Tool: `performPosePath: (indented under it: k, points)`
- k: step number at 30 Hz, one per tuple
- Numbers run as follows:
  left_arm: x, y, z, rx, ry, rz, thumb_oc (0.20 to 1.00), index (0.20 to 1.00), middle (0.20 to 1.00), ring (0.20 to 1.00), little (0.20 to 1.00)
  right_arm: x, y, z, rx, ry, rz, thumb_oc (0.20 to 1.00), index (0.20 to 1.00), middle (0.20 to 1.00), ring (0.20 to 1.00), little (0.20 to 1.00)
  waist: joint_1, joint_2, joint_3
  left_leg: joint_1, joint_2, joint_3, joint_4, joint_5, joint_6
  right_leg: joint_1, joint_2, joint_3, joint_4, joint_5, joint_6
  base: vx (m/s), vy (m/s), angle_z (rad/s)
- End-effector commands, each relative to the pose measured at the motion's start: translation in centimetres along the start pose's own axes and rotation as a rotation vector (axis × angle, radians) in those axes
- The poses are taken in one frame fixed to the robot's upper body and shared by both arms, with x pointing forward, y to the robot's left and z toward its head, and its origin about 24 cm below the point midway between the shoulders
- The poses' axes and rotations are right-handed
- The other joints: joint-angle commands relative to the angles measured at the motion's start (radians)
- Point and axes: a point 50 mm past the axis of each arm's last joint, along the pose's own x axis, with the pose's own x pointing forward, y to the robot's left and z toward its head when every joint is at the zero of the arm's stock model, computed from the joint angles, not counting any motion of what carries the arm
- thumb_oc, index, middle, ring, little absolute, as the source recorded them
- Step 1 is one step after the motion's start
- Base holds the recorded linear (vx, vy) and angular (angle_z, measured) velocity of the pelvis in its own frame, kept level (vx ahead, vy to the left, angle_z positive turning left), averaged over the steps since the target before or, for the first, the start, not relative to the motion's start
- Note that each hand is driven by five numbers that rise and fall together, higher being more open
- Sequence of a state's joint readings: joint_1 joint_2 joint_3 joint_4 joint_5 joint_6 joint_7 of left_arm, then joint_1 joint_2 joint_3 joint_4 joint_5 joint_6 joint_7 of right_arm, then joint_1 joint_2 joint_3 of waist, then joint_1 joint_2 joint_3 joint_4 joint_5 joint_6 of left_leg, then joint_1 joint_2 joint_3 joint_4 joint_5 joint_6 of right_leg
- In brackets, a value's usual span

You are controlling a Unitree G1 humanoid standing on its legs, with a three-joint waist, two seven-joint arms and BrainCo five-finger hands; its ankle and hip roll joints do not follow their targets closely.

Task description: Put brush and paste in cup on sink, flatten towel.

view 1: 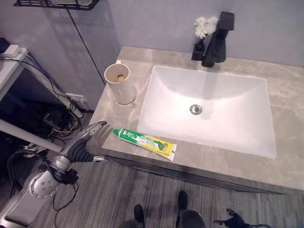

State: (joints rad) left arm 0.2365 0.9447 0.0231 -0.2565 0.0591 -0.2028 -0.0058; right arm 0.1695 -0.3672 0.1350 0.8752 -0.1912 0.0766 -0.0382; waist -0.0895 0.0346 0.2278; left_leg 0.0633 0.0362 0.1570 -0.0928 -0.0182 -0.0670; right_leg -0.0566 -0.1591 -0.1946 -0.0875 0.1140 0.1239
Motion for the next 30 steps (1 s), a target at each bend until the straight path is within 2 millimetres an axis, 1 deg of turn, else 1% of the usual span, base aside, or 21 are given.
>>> performPosePath:
  k: [1,4,7,10,14,17,18,21,22,30]
  points:
    - [-0.3,1.8,0.8,0.023,-0.046,0.12,1.0,1.0,1.0,1.0,1.0,0.1,-1.5,-0.9,-0.076,0.05,-0.018,1.0,1.0,1.0,1.0,1.0,0.008,-0.011,-0.028,0.041,-0.03,0.038,0.006,-0.074,0.013,-0.027,0.001,0.064,0.005,0.016,0.059,0.0,0.06,-0.45]
    - [-0.2,1.8,1.1,0.022,-0.062,0.117,1.0,1.0,1.0,1.0,1.0,0.1,-1.4,-1.0,-0.086,0.057,-0.013,1.0,1.0,1.0,1.0,1.0,0.006,-0.011,-0.033,0.052,-0.033,0.047,0.006,-0.083,0.017,-0.027,-0.003,0.07,0.002,0.016,0.062,0.01,0.047,-0.31]
    - [-0.1,1.5,1.7,0.038,-0.093,0.112,1.0,1.0,1.0,1.0,1.0,0.1,-1.4,-1.2,-0.07,0.054,-0.02,1.0,1.0,1.0,1.0,1.0,-0.006,-0.006,-0.041,0.069,-0.037,0.065,0.006,-0.093,0.021,-0.024,-0.007,0.083,0.0,0.018,0.069,0.03,0.055,-0.17]
    - [0.0,1.5,1.9,0.056,-0.101,0.114,1.0,1.0,1.0,1.0,1.0,0.0,-1.3,-1.2,-0.062,0.054,-0.021,1.0,1.0,1.0,1.0,1.0,-0.01,-0.003,-0.043,0.071,-0.038,0.069,0.006,-0.094,0.022,-0.026,-0.007,0.089,0.0,0.021,0.072,0.01,0.026,-0.13]
    - [0.3,2.0,2.3,0.099,-0.13,0.13,1.0,1.0,1.0,1.0,1.0,-0.1,-0.8,-1.9,-0.079,0.074,-0.007,1.0,1.0,1.0,1.0,1.0,-0.018,0.006,-0.046,0.068,-0.039,0.076,0.006,-0.093,0.019,-0.041,-0.008,0.099,0.0,0.026,0.078,0.0,0.004,-0.08]
    - [0.5,2.1,2.5,0.109,-0.144,0.135,1.0,1.0,1.0,1.0,1.0,-0.1,-1.1,-2.0,-0.087,0.08,-0.009,1.0,1.0,1.0,1.0,1.0,-0.017,0.012,-0.042,0.058,-0.038,0.073,0.006,-0.088,0.018,-0.052,-0.009,0.099,0.0,0.03,0.079,-0.02,-0.002,-0.09]
    - [0.6,2.1,2.7,0.114,-0.151,0.135,1.0,1.0,1.0,1.0,1.0,-0.2,-1.4,-2.5,-0.083,0.091,-0.02,1.0,1.0,1.0,1.0,1.0,-0.019,0.018,-0.042,0.048,-0.038,0.071,0.006,-0.085,0.017,-0.06,-0.009,0.098,0.0,0.031,0.08,-0.01,0.001,-0.07]
    - [0.8,2.0,2.8,0.117,-0.159,0.127,1.0,1.0,1.0,1.0,1.0,-0.4,-1.5,-2.9,-0.08,0.1,-0.024,1.0,1.0,1.0,1.0,1.0,-0.023,0.023,-0.047,0.044,-0.037,0.073,0.006,-0.084,0.016,-0.064,-0.009,0.098,0.0,0.031,0.081,0.0,-0.001,-0.01]
    - [0.8,1.8,2.7,0.128,-0.156,0.115,1.0,1.0,1.0,1.0,1.0,-0.5,-1.6,-3.1,-0.083,0.102,-0.03,1.0,1.0,1.0,1.0,1.0,-0.028,0.03,-0.047,0.04,-0.036,0.074,0.006,-0.084,0.014,-0.069,-0.009,0.099,0.0,0.029,0.083,0.0,0.0,0.0]
    - [1.1,1.3,3.0,0.165,-0.175,0.076,1.0,1.0,1.0,1.0,1.0,-0.5,-2.2,-2.8,-0.101,0.076,-0.054,1.0,1.0,1.0,1.0,1.0,-0.038,0.033,-0.037,0.021,-0.034,0.093,0.006,-0.078,0.012,-0.098,-0.003,0.112,0.0,0.038,0.085,0.0,0.002,-0.02]
